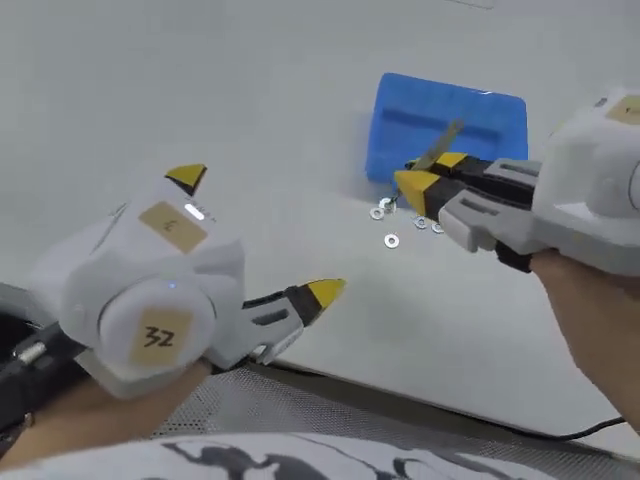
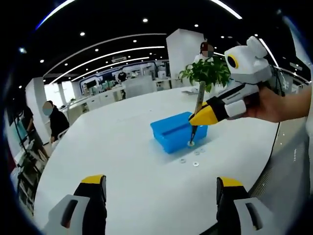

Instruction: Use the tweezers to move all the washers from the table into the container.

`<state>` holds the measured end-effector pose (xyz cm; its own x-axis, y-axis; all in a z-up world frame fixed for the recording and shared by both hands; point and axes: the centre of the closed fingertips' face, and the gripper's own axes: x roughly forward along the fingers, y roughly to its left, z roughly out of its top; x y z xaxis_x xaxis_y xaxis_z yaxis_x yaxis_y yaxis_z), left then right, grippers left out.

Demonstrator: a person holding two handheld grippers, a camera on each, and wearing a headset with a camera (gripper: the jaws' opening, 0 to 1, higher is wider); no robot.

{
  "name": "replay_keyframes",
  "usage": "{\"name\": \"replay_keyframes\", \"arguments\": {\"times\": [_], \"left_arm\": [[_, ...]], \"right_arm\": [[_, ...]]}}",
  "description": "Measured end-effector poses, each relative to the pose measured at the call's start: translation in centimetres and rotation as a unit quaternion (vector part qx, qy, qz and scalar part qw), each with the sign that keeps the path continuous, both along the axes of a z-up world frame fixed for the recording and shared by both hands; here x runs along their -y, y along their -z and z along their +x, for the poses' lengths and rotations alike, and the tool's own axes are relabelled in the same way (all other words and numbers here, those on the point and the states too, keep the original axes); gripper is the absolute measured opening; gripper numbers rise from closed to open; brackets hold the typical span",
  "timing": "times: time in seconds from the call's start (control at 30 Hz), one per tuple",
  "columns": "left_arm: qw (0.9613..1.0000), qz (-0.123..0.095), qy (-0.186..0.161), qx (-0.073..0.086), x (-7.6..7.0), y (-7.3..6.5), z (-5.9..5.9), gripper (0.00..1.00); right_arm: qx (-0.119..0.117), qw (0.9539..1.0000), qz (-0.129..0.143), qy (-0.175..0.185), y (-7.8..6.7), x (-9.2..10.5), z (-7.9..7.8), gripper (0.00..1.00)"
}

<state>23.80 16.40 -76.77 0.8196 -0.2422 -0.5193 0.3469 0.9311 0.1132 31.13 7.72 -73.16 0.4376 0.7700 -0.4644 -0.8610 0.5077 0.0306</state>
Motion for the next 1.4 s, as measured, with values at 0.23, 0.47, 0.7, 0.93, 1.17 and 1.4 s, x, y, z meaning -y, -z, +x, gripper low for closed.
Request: {"name": "replay_keyframes", "arguments": {"times": [0.23, 0.47, 0.7, 0.93, 1.17, 1.4], "left_arm": [[0.9977, -0.067, 0.001, 0.014, 1.1, -0.9, 0.1, 0.99], [0.9969, -0.076, 0.013, 0.015, 2.0, -0.9, 0.0, 0.99], [0.9979, -0.046, 0.036, 0.029, 2.5, -1.1, -0.3, 0.99], [0.9977, -0.05, 0.036, 0.029, 2.6, -1.0, -0.5, 0.99], [0.9982, -0.044, 0.031, 0.027, 2.6, -1.2, -0.3, 0.99], [0.9985, -0.041, 0.03, 0.022, 2.5, -1.0, -0.4, 0.99]], "right_arm": [[0.022, 0.9993, 0.007, 0.028, -1.0, 0.4, 3.1, 0.03], [0.02, 0.998, 0.019, 0.057, 0.3, -0.2, 6.1, 0.03], [0.008, 0.9973, 0.009, 0.072, 3.4, -1.1, 7.9, 0.03], [-0.01, 0.9955, 0.012, 0.093, 5.5, -1.2, 9.0, 0.03], [-0.01, 0.9952, 0.001, 0.098, 6.9, -1.6, 9.5, 0.03], [-0.014, 0.9952, -0.005, 0.097, 7.4, -1.8, 9.9, 0.03]]}}
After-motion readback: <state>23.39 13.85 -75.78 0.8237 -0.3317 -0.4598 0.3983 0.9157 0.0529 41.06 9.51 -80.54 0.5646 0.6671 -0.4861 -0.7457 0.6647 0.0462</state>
